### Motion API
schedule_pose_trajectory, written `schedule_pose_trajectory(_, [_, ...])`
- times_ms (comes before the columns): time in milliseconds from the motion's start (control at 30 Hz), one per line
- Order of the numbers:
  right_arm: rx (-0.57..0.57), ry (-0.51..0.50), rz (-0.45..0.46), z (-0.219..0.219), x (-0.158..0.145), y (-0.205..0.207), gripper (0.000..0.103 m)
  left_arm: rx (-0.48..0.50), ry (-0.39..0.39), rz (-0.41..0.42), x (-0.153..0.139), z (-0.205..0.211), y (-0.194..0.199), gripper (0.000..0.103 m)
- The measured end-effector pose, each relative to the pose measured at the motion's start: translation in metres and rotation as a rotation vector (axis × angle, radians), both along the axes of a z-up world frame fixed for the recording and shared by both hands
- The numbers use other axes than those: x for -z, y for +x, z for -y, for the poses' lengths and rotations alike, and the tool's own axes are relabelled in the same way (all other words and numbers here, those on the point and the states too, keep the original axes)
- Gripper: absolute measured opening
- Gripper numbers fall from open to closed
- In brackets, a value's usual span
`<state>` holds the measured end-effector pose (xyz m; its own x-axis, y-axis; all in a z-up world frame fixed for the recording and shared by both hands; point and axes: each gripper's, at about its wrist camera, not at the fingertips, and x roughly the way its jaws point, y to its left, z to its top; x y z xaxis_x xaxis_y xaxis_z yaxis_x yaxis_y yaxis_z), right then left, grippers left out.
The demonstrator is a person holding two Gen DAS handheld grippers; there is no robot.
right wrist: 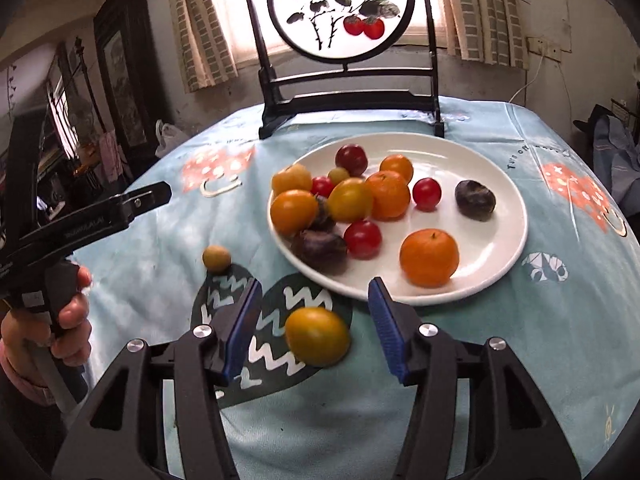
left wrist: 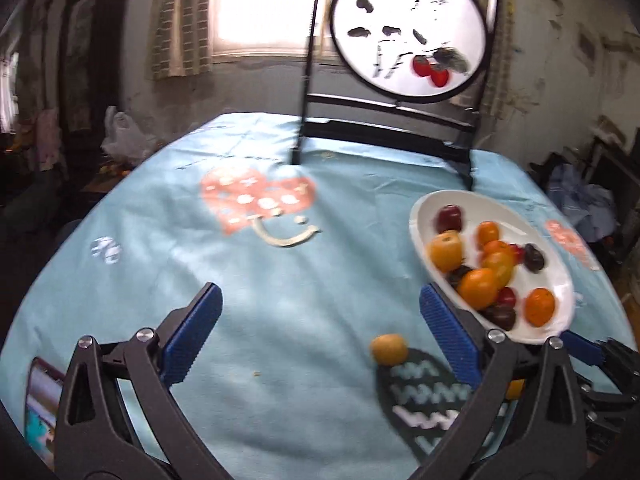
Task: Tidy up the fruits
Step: 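Open both grippers over the plate and move back to the remaining fruits, then grasp a yellow-orange fruit with the right gripper while the left grasps a small yellow fruit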
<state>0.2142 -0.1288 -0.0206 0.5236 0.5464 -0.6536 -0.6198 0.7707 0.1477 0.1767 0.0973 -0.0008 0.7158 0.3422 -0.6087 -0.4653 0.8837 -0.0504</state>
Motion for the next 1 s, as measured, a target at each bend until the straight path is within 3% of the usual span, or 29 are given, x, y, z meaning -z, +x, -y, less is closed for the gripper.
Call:
schedule_pose_trajectory(67, [-0.011,-0.053,-0.003,-0.008,0.009,-0.003,0.056,-0.047,0.028,-0.031,0.005,-0.009,0.002,0.101])
schedule_pose_trajectory(200, [-0.018,-0.081,-0.05,-0.013,0.02,-0.002,0.056,-0.036,-0.127,-0.019,0.008,-0.025,-0.004,0.101])
schedule_pose_trajectory(267, [-0.021,-0.095,-0.061,-0.015,0.025,-0.001,0.056,-0.022,-0.159,-0.004,0.006,-0.023,-0.006,0.101])
schedule_pose_trajectory(667, [-0.015,-0.129,-0.074,-0.024,0.033,0.006,0.055,0.028,-0.119,-0.04,0.008,-0.007,0.001,0.101])
schedule_pose_trajectory(800, [-0.003,-0.142,-0.07,-0.024,0.034,0.007,0.042,0.03,-0.119,-0.043,0.008,-0.006,0.002,0.101])
schedule_pose_trajectory(1000, [-0.015,-0.094,-0.094,-0.015,0.029,0.008,0.041,0.013,-0.067,-0.057,0.009,-0.007,0.003,0.101])
